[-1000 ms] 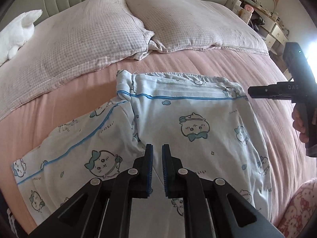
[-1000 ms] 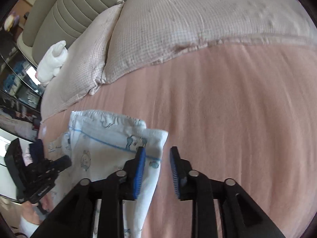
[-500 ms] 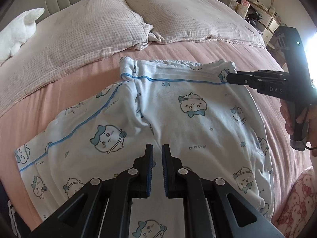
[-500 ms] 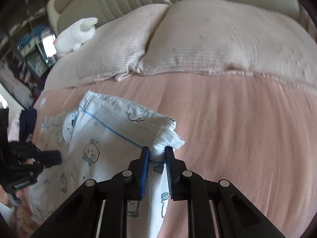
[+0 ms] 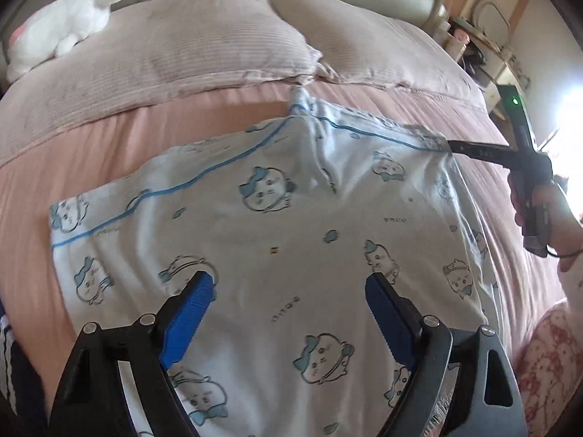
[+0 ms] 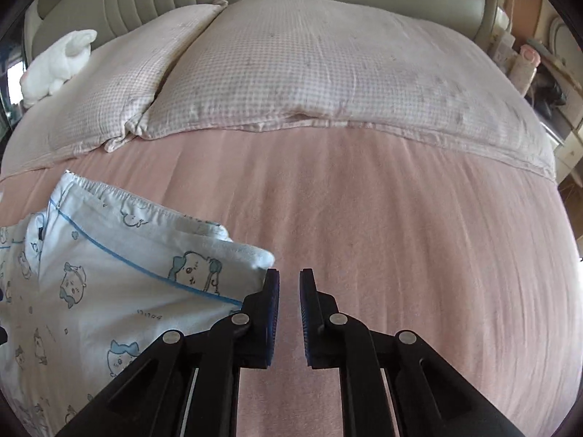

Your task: Fold clothes

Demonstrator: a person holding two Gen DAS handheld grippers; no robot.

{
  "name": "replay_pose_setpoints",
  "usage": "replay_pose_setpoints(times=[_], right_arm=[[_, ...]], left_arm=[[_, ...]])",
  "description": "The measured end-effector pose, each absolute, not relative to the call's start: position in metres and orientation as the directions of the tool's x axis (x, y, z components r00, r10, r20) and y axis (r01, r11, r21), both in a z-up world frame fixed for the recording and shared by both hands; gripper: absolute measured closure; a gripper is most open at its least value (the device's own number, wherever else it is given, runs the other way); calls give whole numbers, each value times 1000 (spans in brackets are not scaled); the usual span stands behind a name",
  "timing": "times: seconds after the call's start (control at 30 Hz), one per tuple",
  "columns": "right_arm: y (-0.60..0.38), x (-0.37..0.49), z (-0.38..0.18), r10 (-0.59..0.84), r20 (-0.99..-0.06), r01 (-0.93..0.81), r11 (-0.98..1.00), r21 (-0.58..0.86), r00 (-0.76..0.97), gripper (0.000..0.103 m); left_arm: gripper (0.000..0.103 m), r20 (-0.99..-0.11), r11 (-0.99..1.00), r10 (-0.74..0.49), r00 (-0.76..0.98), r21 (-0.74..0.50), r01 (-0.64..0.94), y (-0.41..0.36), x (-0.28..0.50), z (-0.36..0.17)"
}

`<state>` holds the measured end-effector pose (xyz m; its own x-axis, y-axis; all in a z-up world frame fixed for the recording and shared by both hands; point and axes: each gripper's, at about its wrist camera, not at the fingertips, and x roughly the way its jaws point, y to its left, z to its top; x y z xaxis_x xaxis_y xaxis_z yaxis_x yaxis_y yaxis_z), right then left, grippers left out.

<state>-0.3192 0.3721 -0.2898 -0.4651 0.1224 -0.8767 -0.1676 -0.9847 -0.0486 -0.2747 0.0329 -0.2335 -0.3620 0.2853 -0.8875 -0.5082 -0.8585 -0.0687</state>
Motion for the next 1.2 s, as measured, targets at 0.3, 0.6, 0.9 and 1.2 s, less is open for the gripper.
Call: replay_pose_setpoints(times=[0.3,0.6,0.9,1.2], right_arm=[[400,-320,-271,328,-782,-264,-940,-216,-530,85],[342,-320,-292,138,-863,-28,-989,-143,-485,80],[179,-243,-269,-215,-901,320,-943,92,-376,77],[175,-191,-287,-2,-951,197,-978,-62,-310,71]], left_arm=[[17,-908,-906,164,-386,16,-424,-18,-276,-230],[14,-926,-875,-112,-360,264,-407,-31,-284,-236],[14,-974,-740,187,-125,-56,-670,30,-227,-234],[13,-992,-828,-37,-121,98,-552,-15,-210,-249]])
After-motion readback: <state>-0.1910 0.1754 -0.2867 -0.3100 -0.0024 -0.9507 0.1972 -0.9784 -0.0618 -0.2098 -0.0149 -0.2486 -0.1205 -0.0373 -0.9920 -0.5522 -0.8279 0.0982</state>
